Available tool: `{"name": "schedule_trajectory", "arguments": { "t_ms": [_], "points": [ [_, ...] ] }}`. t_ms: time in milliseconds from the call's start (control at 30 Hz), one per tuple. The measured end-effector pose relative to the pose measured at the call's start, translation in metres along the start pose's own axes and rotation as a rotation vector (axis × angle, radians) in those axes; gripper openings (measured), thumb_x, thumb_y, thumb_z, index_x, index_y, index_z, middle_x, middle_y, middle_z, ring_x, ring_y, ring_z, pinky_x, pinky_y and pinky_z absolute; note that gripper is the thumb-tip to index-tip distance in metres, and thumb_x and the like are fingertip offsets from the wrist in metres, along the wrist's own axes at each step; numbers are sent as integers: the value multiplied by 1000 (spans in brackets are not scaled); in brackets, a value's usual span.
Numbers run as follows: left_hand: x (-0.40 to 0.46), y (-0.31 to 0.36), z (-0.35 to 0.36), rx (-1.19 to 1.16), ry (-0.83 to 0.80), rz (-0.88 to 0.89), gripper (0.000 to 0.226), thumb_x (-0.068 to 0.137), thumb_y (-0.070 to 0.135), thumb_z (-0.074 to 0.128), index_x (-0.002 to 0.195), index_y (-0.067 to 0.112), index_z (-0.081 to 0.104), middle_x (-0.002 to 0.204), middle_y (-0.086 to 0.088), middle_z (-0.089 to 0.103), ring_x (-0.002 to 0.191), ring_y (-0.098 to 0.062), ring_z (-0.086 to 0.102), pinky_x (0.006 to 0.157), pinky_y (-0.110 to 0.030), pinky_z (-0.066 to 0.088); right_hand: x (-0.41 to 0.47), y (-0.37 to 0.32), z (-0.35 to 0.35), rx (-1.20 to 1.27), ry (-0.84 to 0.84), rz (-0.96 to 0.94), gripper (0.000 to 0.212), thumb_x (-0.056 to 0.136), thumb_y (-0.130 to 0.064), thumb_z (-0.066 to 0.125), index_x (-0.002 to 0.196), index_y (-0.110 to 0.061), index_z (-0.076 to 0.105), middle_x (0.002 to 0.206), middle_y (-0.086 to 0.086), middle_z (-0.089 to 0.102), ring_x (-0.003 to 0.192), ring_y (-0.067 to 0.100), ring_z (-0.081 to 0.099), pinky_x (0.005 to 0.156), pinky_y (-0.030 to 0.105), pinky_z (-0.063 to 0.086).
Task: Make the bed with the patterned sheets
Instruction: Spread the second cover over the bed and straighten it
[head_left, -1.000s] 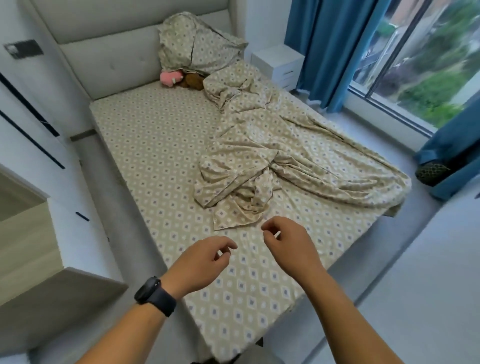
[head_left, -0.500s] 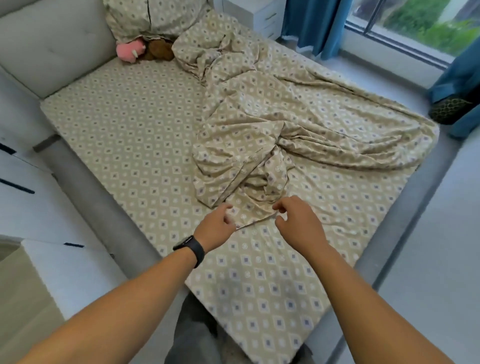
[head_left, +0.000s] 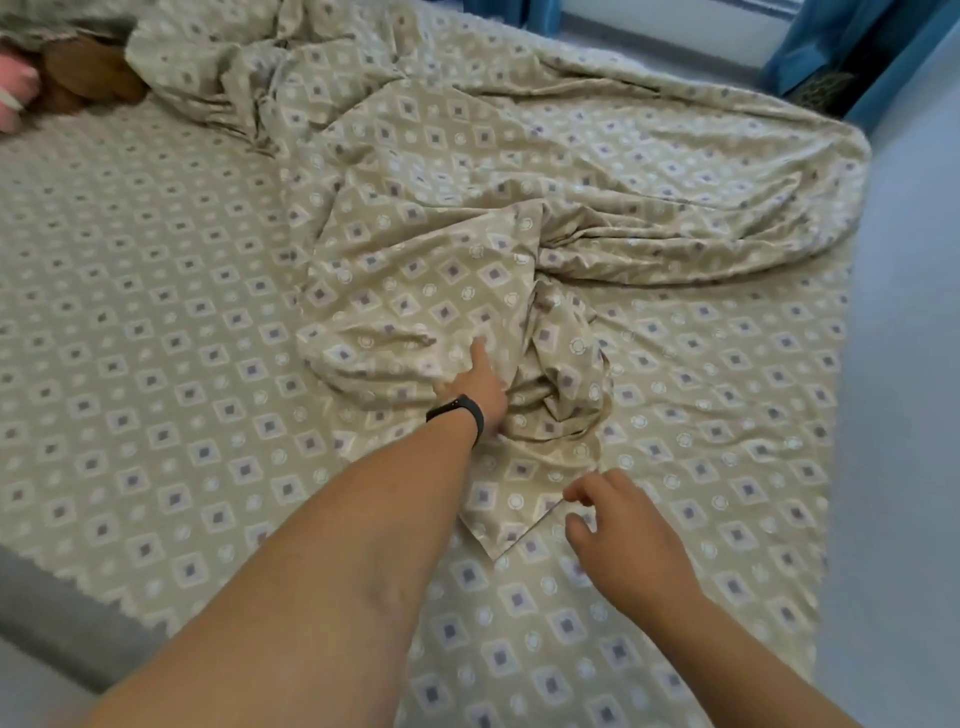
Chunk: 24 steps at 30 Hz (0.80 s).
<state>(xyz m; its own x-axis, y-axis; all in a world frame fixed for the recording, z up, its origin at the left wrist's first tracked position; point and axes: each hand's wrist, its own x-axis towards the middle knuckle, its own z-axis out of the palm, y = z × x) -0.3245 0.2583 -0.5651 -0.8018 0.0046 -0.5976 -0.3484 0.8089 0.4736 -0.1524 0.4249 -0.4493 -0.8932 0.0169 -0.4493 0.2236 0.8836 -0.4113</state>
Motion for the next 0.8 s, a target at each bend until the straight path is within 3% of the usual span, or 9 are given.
{"name": "schedule_trajectory", "arguments": {
  "t_ms": [67,133,200,333,467,533,600,733,800],
  "points": [
    [-25,7,0,-54,-293,117,52,104,29,51,151,14,35,126,-11,63,112,-30,59,95,-33,40,-6,-1,-2,42,28,62,18,99,-31,55,116,-35,58,111,-20,49,94,4,54,74,25,45],
    [-79,9,-6,-75,-441,238,25,106,27,46,107,12,65,101,-7,64,91,-24,59,80,-32,38,-21,-13,-15,208,64,151,17,99,-30,57,116,-31,59,109,-17,53,97,6,58,74,25,41],
    [-140,12,-23,-213,-450,284,26,101,19,46,75,18,49,66,6,44,60,-10,39,63,-31,31,-32,-30,-35,467,81,281,29,98,-33,59,126,-28,56,115,-10,57,105,15,60,77,28,44],
    [-265,7,-81,-391,-322,331,30,89,23,45,64,9,52,62,-1,52,62,-17,48,64,-25,37,-63,-61,-68,1280,-58,726,71,94,-53,64,153,-38,27,143,2,40,118,31,58,96,50,54],
    [-366,2,-130,-538,-186,399,24,80,20,43,58,11,40,62,-9,35,60,-20,33,62,-28,28,-93,-72,-63,1800,-276,853,41,94,-21,71,130,-7,59,118,16,65,94,26,69,82,30,60],
    [-406,-4,-144,-489,-128,448,26,80,21,43,61,5,38,63,-8,35,61,-20,33,64,-34,26,-115,-83,-62,1780,-359,756,9,99,-7,58,105,0,61,78,12,69,57,14,61,56,19,51],
    [-438,-11,-149,-433,-47,464,27,81,22,44,62,2,41,62,-5,39,61,-19,36,64,-36,28,-143,-100,-65,1744,-400,684,8,99,-8,56,91,-7,57,66,6,60,49,13,52,53,22,46],
    [-482,-4,-153,-409,110,466,27,81,19,42,65,-2,45,62,-4,42,60,-17,39,63,-35,29,-182,-120,-44,1135,-445,335,49,94,-9,57,129,-43,52,118,6,60,91,22,62,77,37,57],
    [-505,2,-152,-375,180,489,25,81,19,41,65,0,45,61,-5,41,59,-15,39,62,-35,28,-198,-123,-22,568,-280,95,56,94,-27,62,146,-36,45,140,7,50,122,30,54,99,43,50]
  ]
}}
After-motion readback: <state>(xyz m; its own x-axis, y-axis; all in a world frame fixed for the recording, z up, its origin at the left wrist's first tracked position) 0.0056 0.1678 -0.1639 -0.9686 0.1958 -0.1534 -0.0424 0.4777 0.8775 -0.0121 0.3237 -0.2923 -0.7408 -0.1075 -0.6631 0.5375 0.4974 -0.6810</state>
